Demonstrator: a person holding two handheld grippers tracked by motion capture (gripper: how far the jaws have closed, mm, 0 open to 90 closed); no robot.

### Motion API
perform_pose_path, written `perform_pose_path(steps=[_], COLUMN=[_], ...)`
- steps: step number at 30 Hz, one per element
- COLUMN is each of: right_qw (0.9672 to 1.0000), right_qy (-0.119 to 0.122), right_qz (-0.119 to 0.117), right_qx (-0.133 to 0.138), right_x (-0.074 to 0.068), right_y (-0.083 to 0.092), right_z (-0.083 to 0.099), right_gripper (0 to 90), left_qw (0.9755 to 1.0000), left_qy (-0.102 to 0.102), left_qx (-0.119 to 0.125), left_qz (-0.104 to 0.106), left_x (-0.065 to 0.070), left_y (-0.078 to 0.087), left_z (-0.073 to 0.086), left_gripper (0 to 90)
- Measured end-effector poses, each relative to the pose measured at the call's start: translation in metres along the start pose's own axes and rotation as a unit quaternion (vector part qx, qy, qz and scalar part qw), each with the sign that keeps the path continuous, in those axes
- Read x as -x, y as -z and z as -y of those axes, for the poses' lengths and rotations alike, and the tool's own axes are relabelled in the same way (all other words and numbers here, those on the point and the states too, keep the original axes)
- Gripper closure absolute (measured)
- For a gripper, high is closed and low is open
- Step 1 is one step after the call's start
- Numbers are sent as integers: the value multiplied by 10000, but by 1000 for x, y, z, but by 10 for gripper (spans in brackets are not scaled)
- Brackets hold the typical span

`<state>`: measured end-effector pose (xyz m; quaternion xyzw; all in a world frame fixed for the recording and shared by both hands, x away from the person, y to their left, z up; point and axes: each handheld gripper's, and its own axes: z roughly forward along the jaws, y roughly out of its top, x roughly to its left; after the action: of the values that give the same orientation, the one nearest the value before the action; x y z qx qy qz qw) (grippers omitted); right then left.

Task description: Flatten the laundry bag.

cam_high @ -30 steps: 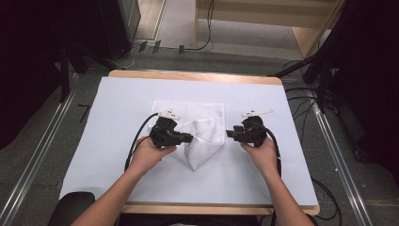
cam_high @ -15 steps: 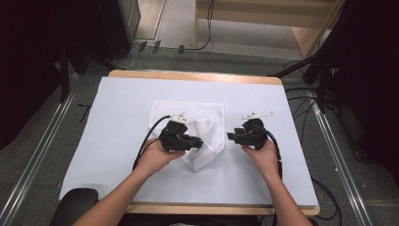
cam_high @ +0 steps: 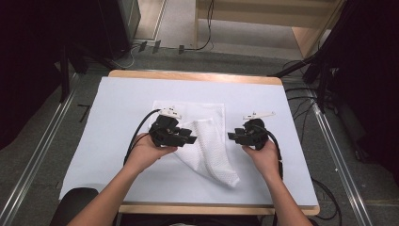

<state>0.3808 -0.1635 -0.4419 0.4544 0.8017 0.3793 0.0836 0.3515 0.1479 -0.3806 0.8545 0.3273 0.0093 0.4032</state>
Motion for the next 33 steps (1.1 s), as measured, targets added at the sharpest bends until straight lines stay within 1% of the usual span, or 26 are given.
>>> perform_pose_path(steps=[3,9,17,19,21,23,26,27,30,33], right_qw=[10000,9999,9998,9998,9998,9999,9996,9994,9995,9995], right_qy=[25,84,171,204,156,93,194,225,46,-41], right_qz=[-22,-58,-37,-3,43,69,192,251,302,314], right_qx=[-16,-33,-79,-51,-109,-61,-66,-60,-102,-57], right_x=[-1,-4,-4,-2,0,2,5,8,18,28], right_y=[-1,-6,-22,-26,-29,-32,-41,-46,-55,-60], right_z=[-1,-4,-14,-18,-24,-29,-37,-40,-46,-52], right_gripper=[596,600,610,622,651,659,657,655,645,631], left_qw=[10000,9997,9991,9989,9987,9984,9981,9979,9975,9970], left_qy=[74,141,257,282,301,341,364,383,408,467], left_qx=[19,16,34,43,70,74,104,108,163,195], left_qz=[-58,-179,-347,-377,-415,-450,-481,-509,-545,-581], left_x=[-7,-14,-25,-27,-29,-31,-33,-33,-35,-40], left_y=[2,4,11,13,16,18,22,24,28,31], left_z=[4,10,22,25,28,30,34,36,39,43], left_gripper=[607,588,569,565,563,559,555,554,551,547])
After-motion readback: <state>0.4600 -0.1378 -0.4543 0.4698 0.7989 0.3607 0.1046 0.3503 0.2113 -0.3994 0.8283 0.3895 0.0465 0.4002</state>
